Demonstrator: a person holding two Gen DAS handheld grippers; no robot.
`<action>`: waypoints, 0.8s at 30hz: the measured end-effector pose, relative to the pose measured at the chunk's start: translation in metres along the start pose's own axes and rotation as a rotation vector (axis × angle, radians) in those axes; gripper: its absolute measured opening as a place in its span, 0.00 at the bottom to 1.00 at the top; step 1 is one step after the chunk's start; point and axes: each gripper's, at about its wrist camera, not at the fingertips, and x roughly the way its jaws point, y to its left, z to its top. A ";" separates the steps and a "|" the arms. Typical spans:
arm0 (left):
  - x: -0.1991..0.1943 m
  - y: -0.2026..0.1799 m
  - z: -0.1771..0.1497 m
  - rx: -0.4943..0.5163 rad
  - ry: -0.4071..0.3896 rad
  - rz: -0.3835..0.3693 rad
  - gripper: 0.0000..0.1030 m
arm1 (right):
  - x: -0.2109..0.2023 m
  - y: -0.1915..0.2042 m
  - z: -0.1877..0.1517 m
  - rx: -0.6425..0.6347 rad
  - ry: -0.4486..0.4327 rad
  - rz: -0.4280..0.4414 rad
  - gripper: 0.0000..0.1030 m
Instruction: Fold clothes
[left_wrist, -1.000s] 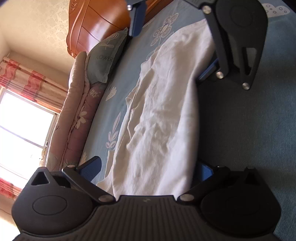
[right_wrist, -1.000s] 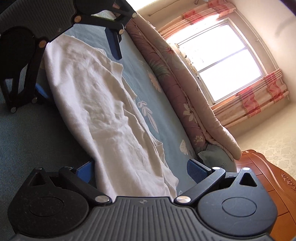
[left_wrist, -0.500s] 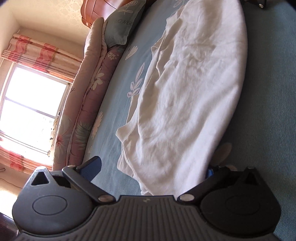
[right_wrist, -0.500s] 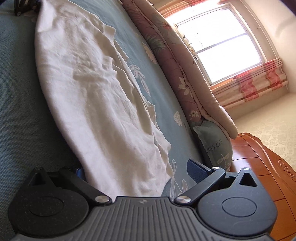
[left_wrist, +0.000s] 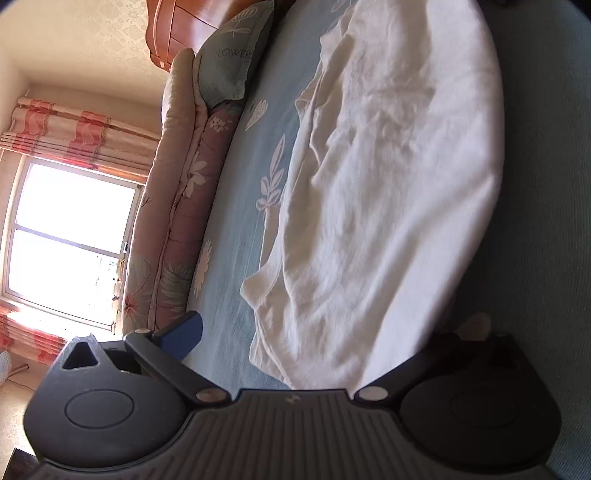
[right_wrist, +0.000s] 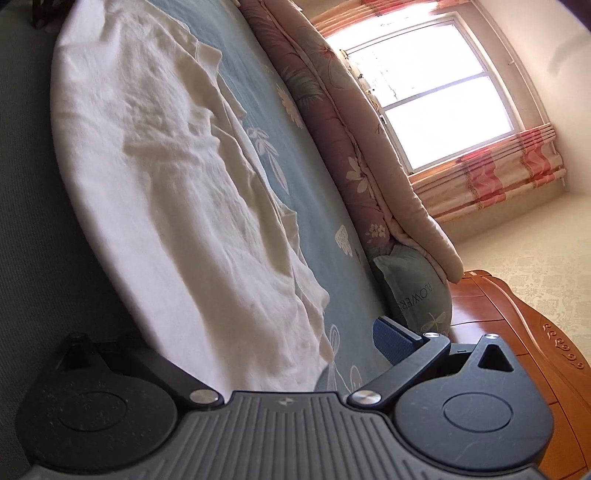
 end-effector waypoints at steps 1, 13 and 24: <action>0.000 -0.001 0.001 0.008 -0.001 0.001 0.99 | 0.001 -0.002 -0.003 -0.001 0.006 0.001 1.00; -0.001 -0.017 0.017 0.138 -0.048 0.067 0.96 | 0.005 0.013 0.012 -0.136 0.028 -0.014 1.00; -0.009 -0.054 0.008 0.092 -0.059 0.000 0.00 | 0.009 0.010 0.011 -0.089 0.036 -0.020 1.00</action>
